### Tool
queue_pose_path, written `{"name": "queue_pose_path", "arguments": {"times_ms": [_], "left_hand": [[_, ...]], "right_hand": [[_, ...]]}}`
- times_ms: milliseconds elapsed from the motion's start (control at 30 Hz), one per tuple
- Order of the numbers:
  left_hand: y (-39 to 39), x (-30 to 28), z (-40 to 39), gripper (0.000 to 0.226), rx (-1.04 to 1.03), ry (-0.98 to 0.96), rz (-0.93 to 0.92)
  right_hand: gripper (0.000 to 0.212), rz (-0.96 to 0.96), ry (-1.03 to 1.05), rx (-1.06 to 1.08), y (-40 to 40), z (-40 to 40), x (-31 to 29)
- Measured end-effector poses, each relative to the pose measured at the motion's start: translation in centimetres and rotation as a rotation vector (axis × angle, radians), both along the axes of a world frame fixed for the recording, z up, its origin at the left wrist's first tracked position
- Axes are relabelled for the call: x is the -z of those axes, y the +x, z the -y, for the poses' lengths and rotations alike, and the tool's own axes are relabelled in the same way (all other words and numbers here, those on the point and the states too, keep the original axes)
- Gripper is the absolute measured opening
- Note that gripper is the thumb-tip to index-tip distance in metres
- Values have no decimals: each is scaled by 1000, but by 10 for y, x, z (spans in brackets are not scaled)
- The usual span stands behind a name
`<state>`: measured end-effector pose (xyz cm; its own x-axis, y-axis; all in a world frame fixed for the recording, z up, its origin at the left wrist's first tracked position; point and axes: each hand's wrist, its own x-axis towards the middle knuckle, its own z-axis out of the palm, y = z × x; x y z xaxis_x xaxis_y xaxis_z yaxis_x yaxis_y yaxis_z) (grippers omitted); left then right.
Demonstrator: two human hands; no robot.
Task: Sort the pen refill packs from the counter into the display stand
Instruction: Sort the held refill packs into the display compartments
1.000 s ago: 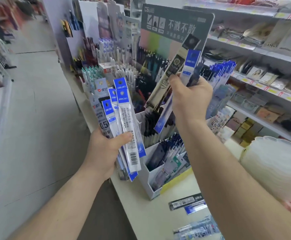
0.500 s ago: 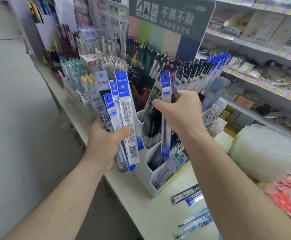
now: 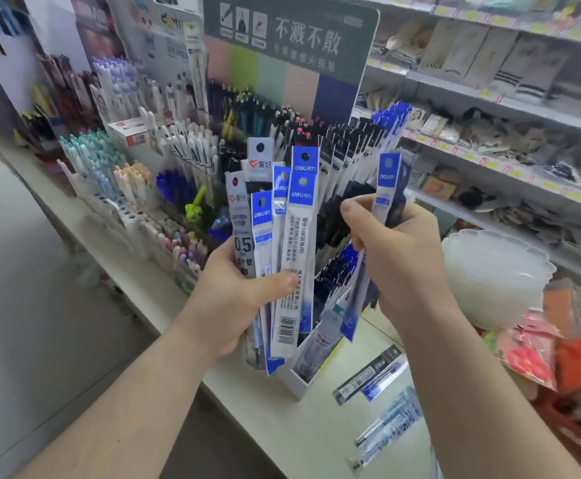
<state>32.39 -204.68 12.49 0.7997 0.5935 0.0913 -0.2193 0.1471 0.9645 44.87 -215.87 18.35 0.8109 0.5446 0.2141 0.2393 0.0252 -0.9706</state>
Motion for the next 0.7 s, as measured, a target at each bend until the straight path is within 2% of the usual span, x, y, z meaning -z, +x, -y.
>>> {"name": "queue_pose_path", "arguments": {"times_ms": [67,133,233,300,333,433,533,700], "left_hand": [[2,-3,2,42,4,0,-5],[4,-6,6,42,5,8,-9],[7,-10,14,41,40,8,-8],[11,-9,20,41,74,-10,-22],[12,-9,23,43,86,-23,-33],[19,-8,33,47,108,-59,-59],[28,-5,42,46,110,-61,-95],[48,0,59,38,80,36,-144]], "right_hand": [[27,12,-16,-37,1,3,-6],[15,30,-67,-118,-1,7,-7],[21,-16,-136,-180,-5,14,1],[10,-40,-146,-171,-6,19,5],[10,-67,-132,-170,-6,22,8],[31,-164,-93,-189,-3,33,12],[21,-173,-73,-132,6,49,14],[22,-104,-1,115,30,73,20]]}}
